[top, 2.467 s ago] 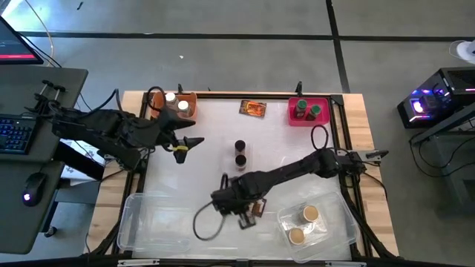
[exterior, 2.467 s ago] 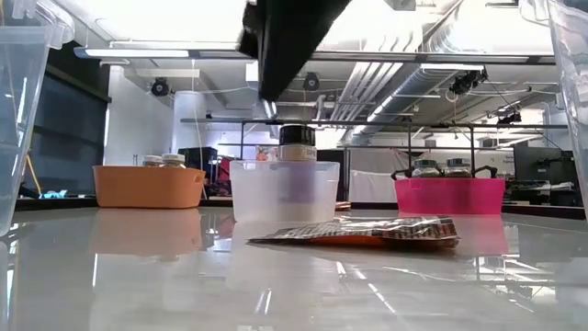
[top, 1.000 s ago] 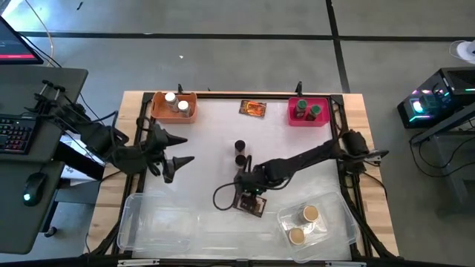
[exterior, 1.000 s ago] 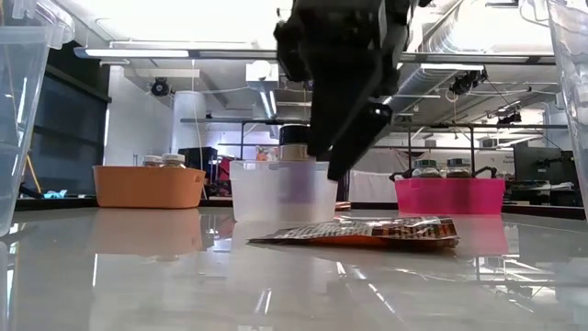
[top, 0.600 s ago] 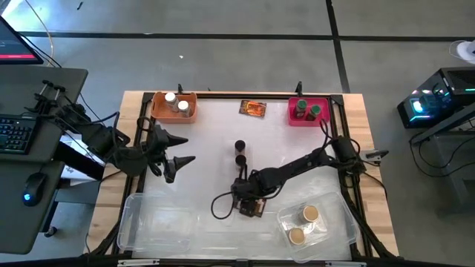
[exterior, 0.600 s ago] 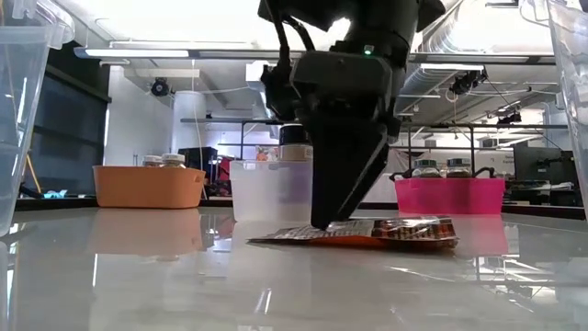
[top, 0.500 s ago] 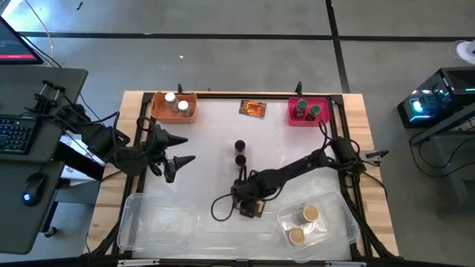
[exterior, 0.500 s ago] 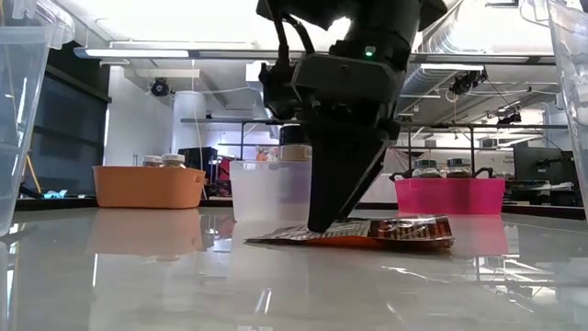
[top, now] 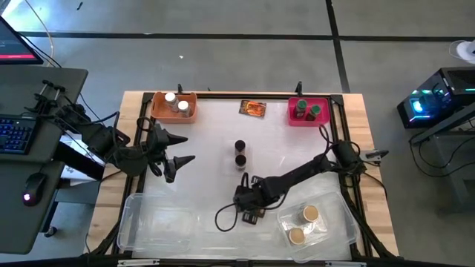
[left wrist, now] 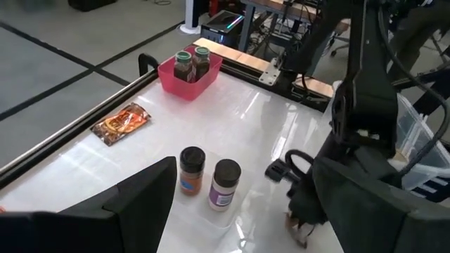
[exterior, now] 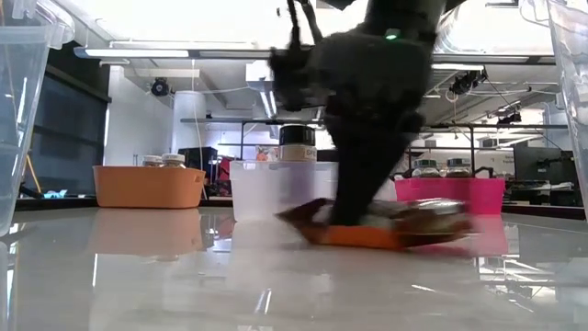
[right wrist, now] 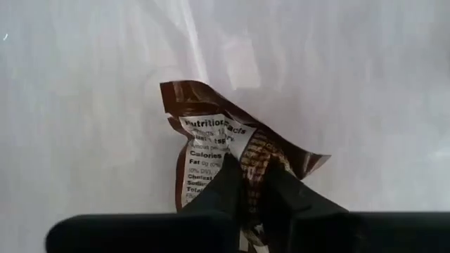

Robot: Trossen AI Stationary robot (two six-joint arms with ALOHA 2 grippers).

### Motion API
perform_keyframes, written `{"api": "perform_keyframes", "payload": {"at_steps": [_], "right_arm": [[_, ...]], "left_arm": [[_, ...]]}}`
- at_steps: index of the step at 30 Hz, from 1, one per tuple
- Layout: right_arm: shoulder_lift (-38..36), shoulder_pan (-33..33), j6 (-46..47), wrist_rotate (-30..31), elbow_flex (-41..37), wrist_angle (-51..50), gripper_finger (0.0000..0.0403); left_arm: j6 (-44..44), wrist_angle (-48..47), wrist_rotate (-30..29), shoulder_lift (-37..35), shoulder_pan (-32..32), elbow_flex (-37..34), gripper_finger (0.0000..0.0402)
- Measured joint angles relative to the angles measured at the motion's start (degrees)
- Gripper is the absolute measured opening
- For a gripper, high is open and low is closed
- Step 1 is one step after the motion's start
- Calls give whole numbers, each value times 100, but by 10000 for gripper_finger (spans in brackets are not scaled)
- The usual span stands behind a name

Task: Sort spices by type
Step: Put the bottom orange seasoning bag into the left transparent bin

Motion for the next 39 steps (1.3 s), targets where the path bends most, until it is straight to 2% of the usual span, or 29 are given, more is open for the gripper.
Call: {"api": "perform_keyframes", "payload": {"at_steps": [3,6,13,17,20,23,28,31,34,39], "right_arm": [[-431,4,-18,-48,-67,-321,29],[-1198,-34,-247,168,-27,7,13],[-2281,-335,-1236,895,-15,2780,15],[-2411,-567,-1452,1260,6,3715,12],[-2373,-711,-1645,1285,-17,3670,12],[-2401,-783,-1672,1301,-13,3484,13],[-2378,-789,-1819,1488,-15,3164,12],[-2325,-789,-1922,1487,-4,3127,12],[-2186,-789,-1965,1501,-6,2805,12],[-1984,-789,-1924,1676,-8,2579,12]], "left_arm": [[111,0,-2,0,0,0,319],[170,-2,-2,-4,0,0,319],[263,146,-20,-4,0,0,319],[638,1101,80,-4,0,0,319],[1009,1796,291,29,3,5,319],[468,1956,313,41,152,18,319],[-1174,1012,1535,183,858,325,319],[-1454,588,2084,395,1234,430,319],[-1493,592,2586,624,1493,541,319],[-1739,44,3058,1102,1748,736,319]]}}
